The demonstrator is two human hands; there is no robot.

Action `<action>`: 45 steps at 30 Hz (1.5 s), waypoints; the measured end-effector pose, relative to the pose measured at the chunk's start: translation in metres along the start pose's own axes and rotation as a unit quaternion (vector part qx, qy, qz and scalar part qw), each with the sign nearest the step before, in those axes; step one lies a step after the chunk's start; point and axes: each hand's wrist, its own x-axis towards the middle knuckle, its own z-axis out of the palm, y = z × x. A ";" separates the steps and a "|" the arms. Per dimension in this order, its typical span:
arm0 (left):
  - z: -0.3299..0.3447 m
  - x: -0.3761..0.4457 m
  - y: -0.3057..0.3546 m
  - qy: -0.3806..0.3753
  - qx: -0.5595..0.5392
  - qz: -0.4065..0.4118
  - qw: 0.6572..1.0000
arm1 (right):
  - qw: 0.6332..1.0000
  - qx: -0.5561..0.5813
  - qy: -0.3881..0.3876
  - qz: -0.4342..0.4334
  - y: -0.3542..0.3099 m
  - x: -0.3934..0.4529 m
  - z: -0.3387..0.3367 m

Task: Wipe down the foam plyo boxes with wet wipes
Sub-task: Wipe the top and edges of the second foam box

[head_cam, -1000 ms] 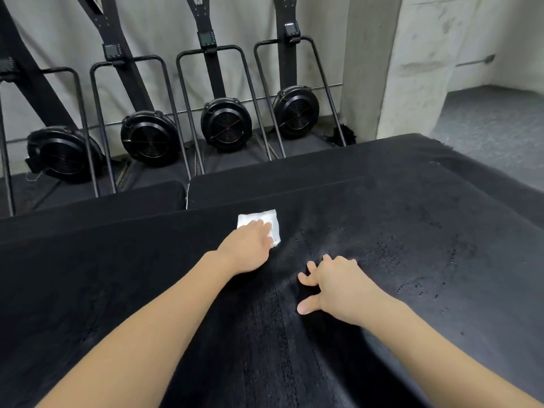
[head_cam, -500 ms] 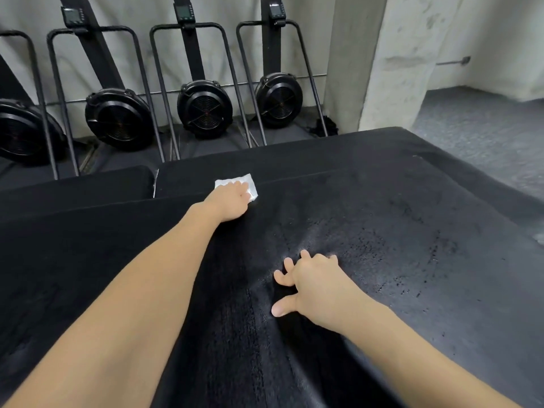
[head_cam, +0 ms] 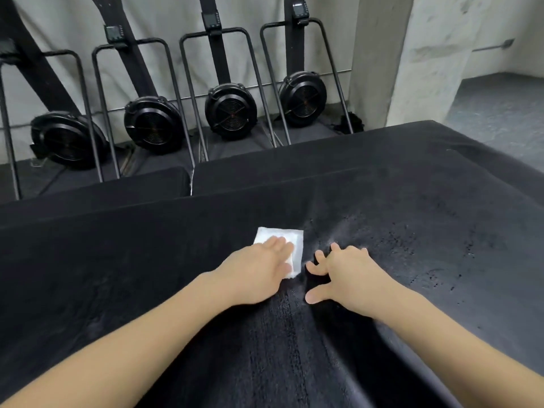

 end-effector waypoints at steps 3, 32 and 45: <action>-0.007 0.038 -0.020 -0.009 0.008 -0.034 0.999 | 1.000 -0.006 -0.007 0.003 -0.001 0.001 -0.001; 0.035 -0.166 0.105 0.008 -0.038 0.071 0.997 | 0.999 0.010 0.047 -0.001 0.005 -0.075 0.042; 0.011 -0.061 0.067 0.006 -0.039 -0.082 0.996 | 0.997 0.060 0.043 -0.006 0.010 -0.065 0.052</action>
